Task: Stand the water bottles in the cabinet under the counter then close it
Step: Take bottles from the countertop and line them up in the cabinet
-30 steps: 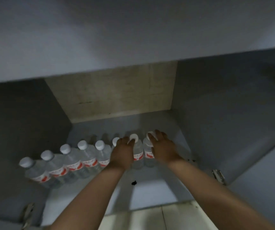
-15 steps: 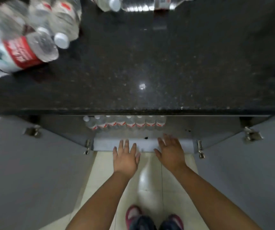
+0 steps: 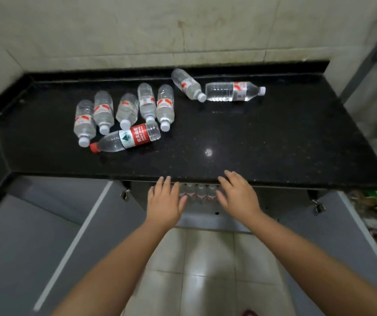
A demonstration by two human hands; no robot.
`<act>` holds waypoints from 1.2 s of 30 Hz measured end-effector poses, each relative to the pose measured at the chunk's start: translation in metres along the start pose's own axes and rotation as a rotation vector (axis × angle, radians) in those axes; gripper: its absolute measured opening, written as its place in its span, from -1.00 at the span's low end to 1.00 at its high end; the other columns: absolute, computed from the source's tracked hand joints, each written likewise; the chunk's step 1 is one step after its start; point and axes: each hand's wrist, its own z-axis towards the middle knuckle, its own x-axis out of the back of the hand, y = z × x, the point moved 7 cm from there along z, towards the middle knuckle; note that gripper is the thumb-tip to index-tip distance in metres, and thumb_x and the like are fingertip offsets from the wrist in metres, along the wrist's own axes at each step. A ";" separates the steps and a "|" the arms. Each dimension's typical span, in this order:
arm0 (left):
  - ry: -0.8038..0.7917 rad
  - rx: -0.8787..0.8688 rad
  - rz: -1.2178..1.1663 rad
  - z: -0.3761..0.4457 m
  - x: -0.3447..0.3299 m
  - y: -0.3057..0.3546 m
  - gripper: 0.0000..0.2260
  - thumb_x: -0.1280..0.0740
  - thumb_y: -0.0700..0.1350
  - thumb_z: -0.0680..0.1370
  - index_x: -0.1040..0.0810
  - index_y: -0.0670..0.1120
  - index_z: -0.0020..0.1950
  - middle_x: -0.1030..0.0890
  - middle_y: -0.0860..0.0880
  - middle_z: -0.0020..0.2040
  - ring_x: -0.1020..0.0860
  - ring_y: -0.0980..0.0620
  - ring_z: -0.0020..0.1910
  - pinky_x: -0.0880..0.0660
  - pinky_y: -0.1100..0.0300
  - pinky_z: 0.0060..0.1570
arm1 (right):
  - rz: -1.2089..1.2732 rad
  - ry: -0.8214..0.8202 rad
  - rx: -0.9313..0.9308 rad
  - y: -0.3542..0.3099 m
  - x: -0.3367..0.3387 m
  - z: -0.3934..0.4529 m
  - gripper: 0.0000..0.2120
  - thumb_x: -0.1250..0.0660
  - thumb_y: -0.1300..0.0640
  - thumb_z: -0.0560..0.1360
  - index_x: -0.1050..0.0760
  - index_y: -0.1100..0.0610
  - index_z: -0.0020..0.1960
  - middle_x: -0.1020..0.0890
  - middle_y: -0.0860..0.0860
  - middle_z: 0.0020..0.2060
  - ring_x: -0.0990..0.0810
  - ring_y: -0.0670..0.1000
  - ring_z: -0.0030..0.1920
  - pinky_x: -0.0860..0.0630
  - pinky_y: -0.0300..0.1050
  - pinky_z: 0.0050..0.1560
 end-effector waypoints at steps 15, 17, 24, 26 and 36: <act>0.197 -0.111 0.020 0.173 0.121 0.046 -0.48 -0.11 0.06 0.61 -0.11 -0.13 0.51 -0.11 -0.16 0.55 -0.03 -0.18 0.54 -0.11 -0.04 0.49 | -0.007 0.100 -0.342 0.140 0.096 0.168 -0.58 -0.20 0.12 0.56 -0.32 0.22 0.39 -0.37 0.18 0.40 -0.30 0.15 0.42 -0.34 0.03 0.35; 0.166 -0.100 0.033 0.215 0.122 0.057 -0.48 -0.11 0.06 0.61 -0.11 -0.13 0.50 -0.10 -0.17 0.55 -0.02 -0.18 0.54 -0.10 -0.03 0.49 | 0.014 0.069 -0.387 0.169 0.088 0.206 -0.58 -0.19 0.11 0.57 -0.31 0.22 0.39 -0.39 0.16 0.37 -0.33 0.14 0.39 -0.37 0.02 0.31; 0.084 -0.034 0.003 0.331 0.106 0.077 -0.58 -0.18 -0.02 0.59 -0.23 -0.09 0.42 -0.32 -0.12 0.38 -0.30 -0.11 0.35 -0.40 0.06 0.23 | 0.263 -0.037 -0.547 0.250 0.030 0.304 -0.54 -0.16 0.12 0.58 -0.22 0.25 0.43 -0.34 0.22 0.40 -0.32 0.24 0.38 -0.34 0.04 0.34; 0.073 0.000 -0.050 0.352 0.099 0.077 -0.60 -0.18 -0.05 0.59 -0.24 -0.08 0.41 -0.32 -0.13 0.36 -0.31 -0.11 0.32 -0.43 0.07 0.18 | 0.354 -0.100 -0.654 0.264 0.011 0.319 -0.52 -0.10 0.07 0.61 -0.17 0.24 0.46 -0.30 0.27 0.42 -0.33 0.28 0.37 -0.35 0.06 0.33; 0.150 0.074 -0.122 0.401 0.086 0.084 -0.72 -0.23 -0.06 0.59 -0.37 -0.10 0.27 -0.32 -0.14 0.28 -0.34 -0.14 0.22 -0.52 0.08 0.01 | 0.711 -0.143 -0.812 0.290 -0.031 0.348 -0.79 -0.13 0.13 0.60 -0.44 0.24 -0.05 -0.52 0.16 -0.27 -0.52 0.10 -0.41 -0.51 -0.26 -0.53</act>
